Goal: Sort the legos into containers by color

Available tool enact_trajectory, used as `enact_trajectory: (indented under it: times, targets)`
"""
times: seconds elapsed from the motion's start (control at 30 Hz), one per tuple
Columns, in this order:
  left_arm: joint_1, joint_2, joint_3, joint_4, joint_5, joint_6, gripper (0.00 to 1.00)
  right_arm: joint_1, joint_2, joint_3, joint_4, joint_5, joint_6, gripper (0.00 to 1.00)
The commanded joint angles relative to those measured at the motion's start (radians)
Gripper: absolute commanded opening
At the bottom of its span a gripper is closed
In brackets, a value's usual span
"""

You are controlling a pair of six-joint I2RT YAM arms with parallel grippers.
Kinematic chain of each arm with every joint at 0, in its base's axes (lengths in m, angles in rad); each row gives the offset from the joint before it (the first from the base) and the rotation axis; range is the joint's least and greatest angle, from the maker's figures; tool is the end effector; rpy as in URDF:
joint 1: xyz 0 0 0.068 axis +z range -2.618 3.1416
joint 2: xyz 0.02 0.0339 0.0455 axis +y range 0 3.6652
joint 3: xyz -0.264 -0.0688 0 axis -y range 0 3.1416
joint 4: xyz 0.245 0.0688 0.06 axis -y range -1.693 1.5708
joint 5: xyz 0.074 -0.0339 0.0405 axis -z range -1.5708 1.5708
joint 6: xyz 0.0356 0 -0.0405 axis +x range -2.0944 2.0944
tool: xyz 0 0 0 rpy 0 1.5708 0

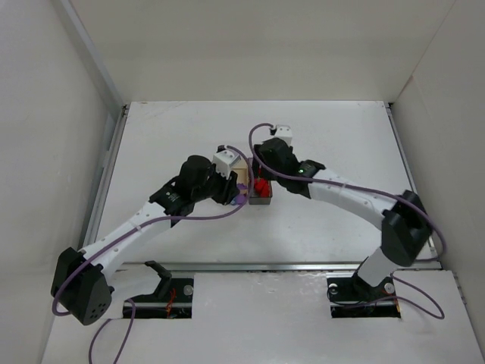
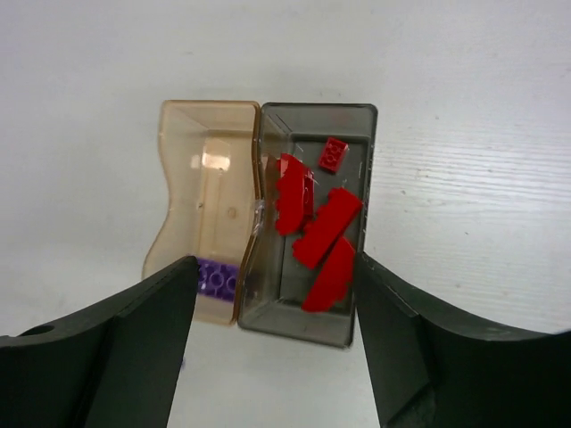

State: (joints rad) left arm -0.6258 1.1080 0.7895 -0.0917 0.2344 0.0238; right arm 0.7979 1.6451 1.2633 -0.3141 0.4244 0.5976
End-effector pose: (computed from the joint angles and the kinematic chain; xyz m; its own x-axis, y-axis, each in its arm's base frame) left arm 0.2004 -0.1550 0.2867 -0.3055 0.2493 -0.9190 0.7498 0.6578 -0.0708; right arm 0.2695 0.2554 0.2729 -0.6130 0.1059 -0.7830 -0.1051 0.9713 0.2136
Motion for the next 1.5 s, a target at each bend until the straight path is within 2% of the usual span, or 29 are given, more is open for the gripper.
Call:
enact_trajectory:
  times: [0.0,0.13,0.23,0.4,0.57,0.8,1.07,1.47]
  targets:
    - [0.021,0.015,0.105,0.083,-0.017,-0.057,0.0,0.001,-0.239,-0.107,0.127,-0.022,-0.065,0.75]
    - [0.031,0.056,0.177,0.135,-0.038,-0.131,0.0,0.023,-0.457,-0.278,0.252,-0.128,-0.136,0.76]
    - [0.04,0.079,0.215,0.135,-0.05,-0.2,0.0,0.043,-0.528,-0.341,0.348,-0.281,-0.18,0.76]
    - [0.04,0.102,0.28,0.077,-0.084,-0.271,0.0,0.077,-0.46,-0.311,0.357,-0.341,-0.18,0.77]
    - [0.031,0.092,0.329,0.003,-0.104,-0.372,0.0,0.077,-0.404,-0.277,0.467,-0.449,-0.171,0.75]
    - [0.031,0.073,0.309,-0.031,-0.052,-0.429,0.0,0.077,-0.363,-0.255,0.478,-0.369,-0.148,0.74]
    - [0.031,0.073,0.309,-0.031,-0.012,-0.456,0.0,0.077,-0.278,-0.21,0.478,-0.346,-0.134,0.74]
    - [0.031,0.064,0.318,-0.031,-0.02,-0.417,0.0,0.077,-0.289,-0.22,0.403,-0.245,-0.124,0.73]
